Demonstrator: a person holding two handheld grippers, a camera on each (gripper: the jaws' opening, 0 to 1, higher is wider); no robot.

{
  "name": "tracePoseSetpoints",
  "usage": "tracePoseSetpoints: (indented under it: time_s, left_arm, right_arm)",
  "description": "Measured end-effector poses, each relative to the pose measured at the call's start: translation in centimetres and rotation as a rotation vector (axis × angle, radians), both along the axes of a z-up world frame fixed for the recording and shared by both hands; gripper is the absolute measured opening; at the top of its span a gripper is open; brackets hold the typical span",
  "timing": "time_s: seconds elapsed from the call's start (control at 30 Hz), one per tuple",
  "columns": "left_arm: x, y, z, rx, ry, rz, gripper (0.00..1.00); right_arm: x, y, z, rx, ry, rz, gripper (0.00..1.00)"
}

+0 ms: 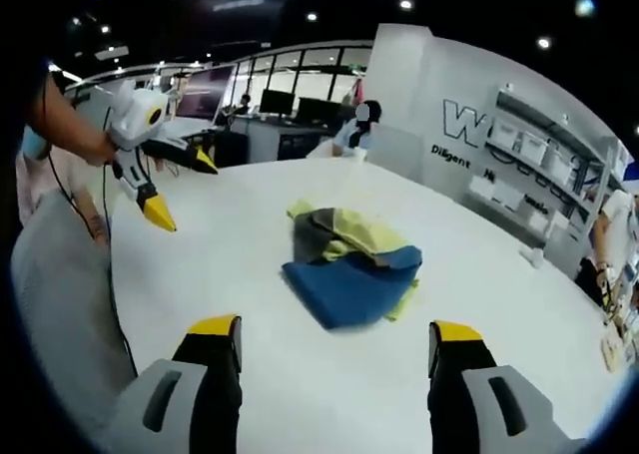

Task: Fold the garment on the visible template until the final outline fits inside the template.

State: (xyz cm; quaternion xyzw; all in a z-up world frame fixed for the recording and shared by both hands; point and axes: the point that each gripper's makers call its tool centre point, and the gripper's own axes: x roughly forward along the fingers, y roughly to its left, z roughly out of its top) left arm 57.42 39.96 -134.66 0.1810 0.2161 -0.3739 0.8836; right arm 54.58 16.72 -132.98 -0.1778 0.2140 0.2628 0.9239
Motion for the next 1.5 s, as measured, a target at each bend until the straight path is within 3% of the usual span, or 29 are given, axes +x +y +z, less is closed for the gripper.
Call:
tracePoseSetpoints:
  time_s: [0.87,1.5]
  left_arm:
    - [5.6,-2.1,0.6,0.017,-0.008,-0.061,0.84]
    - [7.0,-2.7,0.0,0.052,-0.005,-0.083,0.72]
  right_arm:
    - [4.8,-0.3,-0.6,-0.024,0.019,0.046,0.69]
    - [6.4,0.1,-1.2,-0.053,0.032,0.086,0.58]
